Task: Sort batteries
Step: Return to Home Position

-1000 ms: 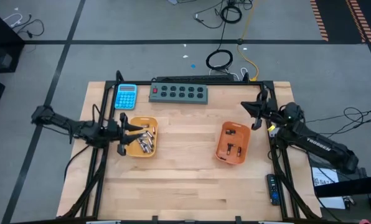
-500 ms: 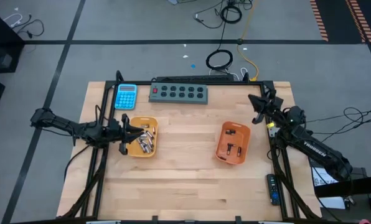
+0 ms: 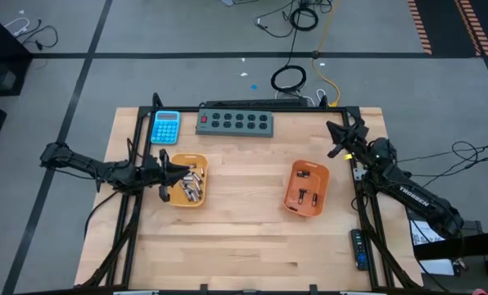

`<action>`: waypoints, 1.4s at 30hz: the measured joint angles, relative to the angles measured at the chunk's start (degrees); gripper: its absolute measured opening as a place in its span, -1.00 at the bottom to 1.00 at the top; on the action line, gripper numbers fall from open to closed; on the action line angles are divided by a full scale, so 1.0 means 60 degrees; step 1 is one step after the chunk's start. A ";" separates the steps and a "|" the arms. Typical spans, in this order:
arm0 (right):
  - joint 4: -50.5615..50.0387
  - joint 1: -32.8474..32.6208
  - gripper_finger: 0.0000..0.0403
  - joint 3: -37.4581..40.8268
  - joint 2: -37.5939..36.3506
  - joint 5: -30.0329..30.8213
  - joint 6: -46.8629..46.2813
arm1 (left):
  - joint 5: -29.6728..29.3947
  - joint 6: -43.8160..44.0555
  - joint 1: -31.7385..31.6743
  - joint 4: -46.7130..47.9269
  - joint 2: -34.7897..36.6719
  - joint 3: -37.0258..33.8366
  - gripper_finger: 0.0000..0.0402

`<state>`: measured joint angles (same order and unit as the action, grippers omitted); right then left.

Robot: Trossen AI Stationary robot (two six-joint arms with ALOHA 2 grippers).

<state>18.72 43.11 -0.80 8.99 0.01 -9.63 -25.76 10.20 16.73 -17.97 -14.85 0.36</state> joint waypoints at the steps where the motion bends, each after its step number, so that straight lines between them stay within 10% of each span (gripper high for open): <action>1: -0.0062 -0.0004 -1.00 0.0000 0.0000 -0.0004 0.0000 | 0.0011 -0.0001 0.0000 0.0002 0.0000 0.0000 -0.66; 42: -0.0252 -0.0026 -1.00 0.0000 -0.0222 -0.0007 0.0000 | 0.0047 -0.0015 0.0000 0.0101 0.0000 -0.0015 -0.66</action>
